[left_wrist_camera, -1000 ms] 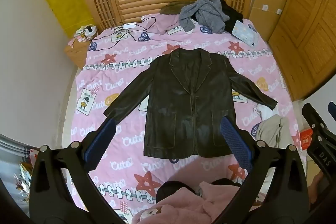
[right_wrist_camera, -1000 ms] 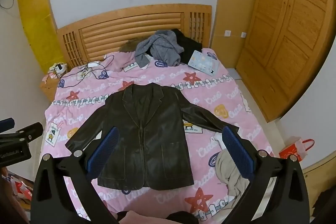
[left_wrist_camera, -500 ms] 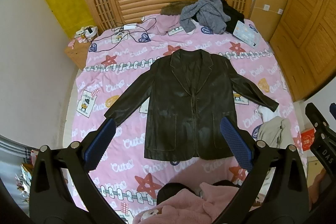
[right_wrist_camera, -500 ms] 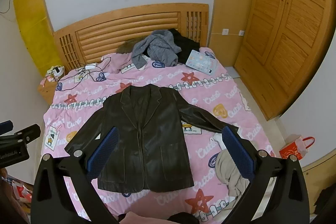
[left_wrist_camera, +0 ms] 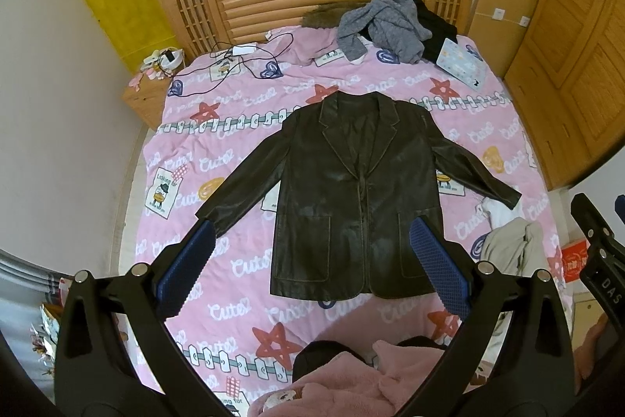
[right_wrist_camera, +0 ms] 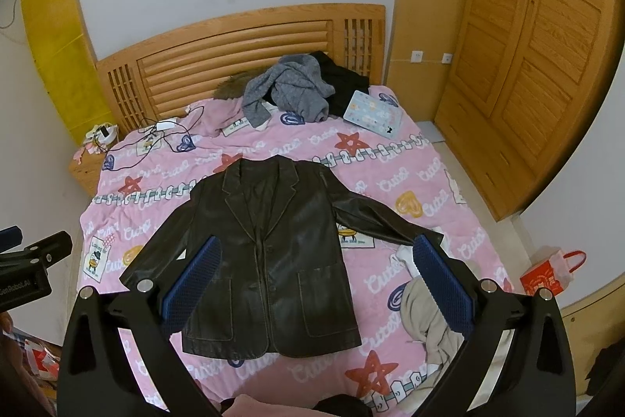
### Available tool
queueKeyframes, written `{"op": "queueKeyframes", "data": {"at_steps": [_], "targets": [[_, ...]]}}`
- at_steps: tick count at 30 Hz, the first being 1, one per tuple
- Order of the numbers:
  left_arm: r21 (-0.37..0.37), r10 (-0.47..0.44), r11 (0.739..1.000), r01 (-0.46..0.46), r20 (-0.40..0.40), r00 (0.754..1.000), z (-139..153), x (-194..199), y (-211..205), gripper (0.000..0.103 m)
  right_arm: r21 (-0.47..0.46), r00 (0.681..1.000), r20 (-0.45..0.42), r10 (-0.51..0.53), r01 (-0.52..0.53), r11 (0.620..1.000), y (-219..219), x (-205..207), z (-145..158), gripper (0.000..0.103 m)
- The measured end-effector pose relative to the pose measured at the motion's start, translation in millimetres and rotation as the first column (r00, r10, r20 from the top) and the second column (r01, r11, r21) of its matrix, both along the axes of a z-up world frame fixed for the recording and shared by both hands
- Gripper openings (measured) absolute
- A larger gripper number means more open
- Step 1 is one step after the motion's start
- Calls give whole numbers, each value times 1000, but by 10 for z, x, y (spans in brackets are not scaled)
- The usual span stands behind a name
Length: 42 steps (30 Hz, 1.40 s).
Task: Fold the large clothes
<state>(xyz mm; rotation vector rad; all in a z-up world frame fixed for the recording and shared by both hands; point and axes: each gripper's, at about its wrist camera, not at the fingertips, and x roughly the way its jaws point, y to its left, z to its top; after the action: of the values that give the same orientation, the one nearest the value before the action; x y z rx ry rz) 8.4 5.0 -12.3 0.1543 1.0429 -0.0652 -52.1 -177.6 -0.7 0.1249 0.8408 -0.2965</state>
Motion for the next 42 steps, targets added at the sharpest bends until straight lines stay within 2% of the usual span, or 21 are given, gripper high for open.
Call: {"op": "queueKeyframes", "data": {"at_steps": [12, 16, 23, 31, 35, 37, 39, 42], "targets": [[4, 1, 1000, -1, -2, 1000, -7, 40, 22, 97, 14, 1000, -5, -9, 9, 1000, -42, -17, -44, 95], [3, 6, 1000, -6, -10, 1000, -42, 143, 255, 97, 23, 1000, -12, -16, 16, 1000, -60, -16, -62, 95], [19, 36, 999, -36, -13, 999, -45, 19, 426, 97, 30, 1000, -9, -9, 9, 1000, -107, -1, -54, 95], [47, 86, 995, -85, -26, 996, 20, 17, 2, 97, 44, 1000, -4, 30, -30, 999, -367, 27, -122, 95], [-6, 137, 991, -137, -22, 990, 38, 111, -66, 97, 32, 998, 1, 59, -59, 998, -576, 47, -145, 95], [-73, 230, 970, -231, -34, 973, 25, 222, 125, 97, 12, 996, -15, 86, -86, 996, -673, 70, -179, 96], [-125, 329, 935, -333, -50, 943, -4, 305, 392, 97, -7, 993, -29, 110, -111, 994, -725, 94, -200, 96], [-188, 468, 861, -473, -71, 881, -100, 409, 978, 97, -46, 989, -28, 143, -144, 988, -739, 149, -227, 95]]}}
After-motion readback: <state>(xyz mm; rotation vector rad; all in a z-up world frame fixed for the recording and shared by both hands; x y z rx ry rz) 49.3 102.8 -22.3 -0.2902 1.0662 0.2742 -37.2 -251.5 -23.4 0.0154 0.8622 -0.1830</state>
